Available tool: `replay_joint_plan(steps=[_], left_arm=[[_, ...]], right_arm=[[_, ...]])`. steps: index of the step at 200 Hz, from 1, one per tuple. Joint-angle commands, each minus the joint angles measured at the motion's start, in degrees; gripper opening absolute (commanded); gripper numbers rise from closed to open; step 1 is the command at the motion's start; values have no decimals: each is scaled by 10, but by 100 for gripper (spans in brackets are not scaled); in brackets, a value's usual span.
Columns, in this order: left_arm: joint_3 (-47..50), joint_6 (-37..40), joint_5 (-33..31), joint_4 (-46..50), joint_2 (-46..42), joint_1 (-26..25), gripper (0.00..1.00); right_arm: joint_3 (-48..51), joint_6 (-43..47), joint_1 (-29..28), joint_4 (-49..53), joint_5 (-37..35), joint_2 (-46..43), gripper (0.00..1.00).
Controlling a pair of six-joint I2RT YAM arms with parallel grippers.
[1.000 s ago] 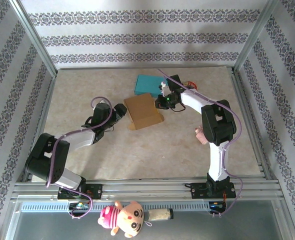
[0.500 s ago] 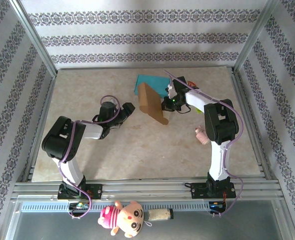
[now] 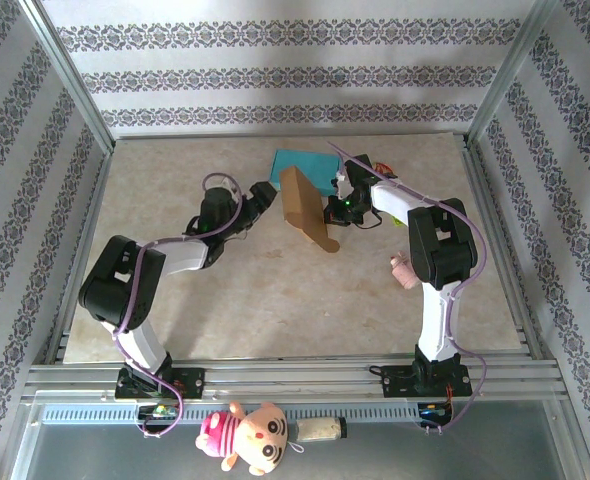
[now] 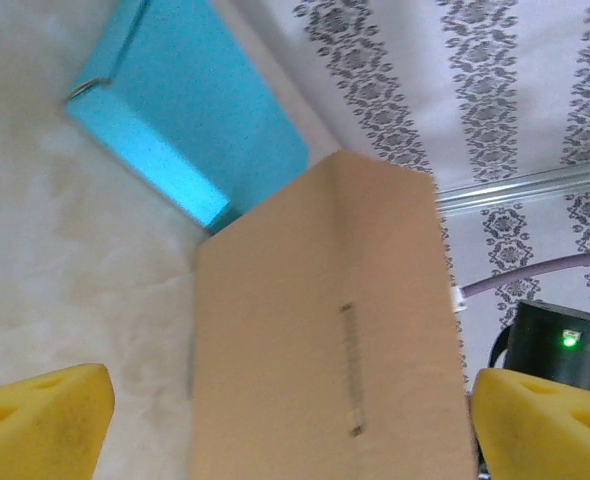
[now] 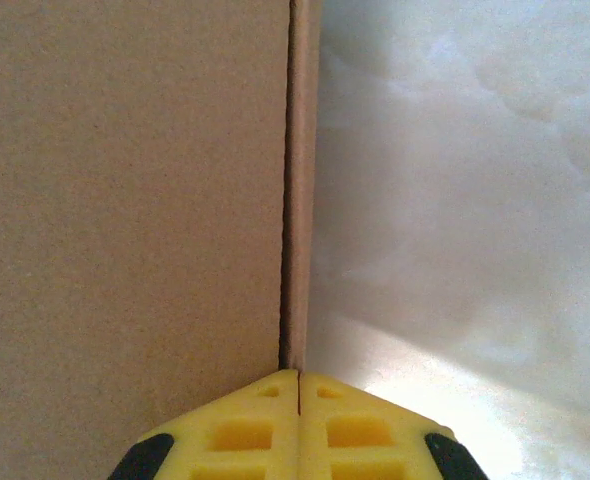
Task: Fold the paper box
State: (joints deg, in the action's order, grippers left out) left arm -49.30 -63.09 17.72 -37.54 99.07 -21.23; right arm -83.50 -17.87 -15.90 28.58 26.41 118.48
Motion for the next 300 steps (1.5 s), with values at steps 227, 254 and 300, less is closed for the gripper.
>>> replay_joint_plan(steps=[227, 254, 300], left_arm=[[-220, 25, -86, 372, 40, -76, 41], [-206, 2, -122, 412, 3, -76, 40], [-152, -62, -221, 460, -99, -70, 46]], right_arm=[[-3, -13, -10, 30, -11, -78, 25], [4, -25, -16, 1, -17, -141, 37], [220, 139, -141, -324, -204, -377, 71]])
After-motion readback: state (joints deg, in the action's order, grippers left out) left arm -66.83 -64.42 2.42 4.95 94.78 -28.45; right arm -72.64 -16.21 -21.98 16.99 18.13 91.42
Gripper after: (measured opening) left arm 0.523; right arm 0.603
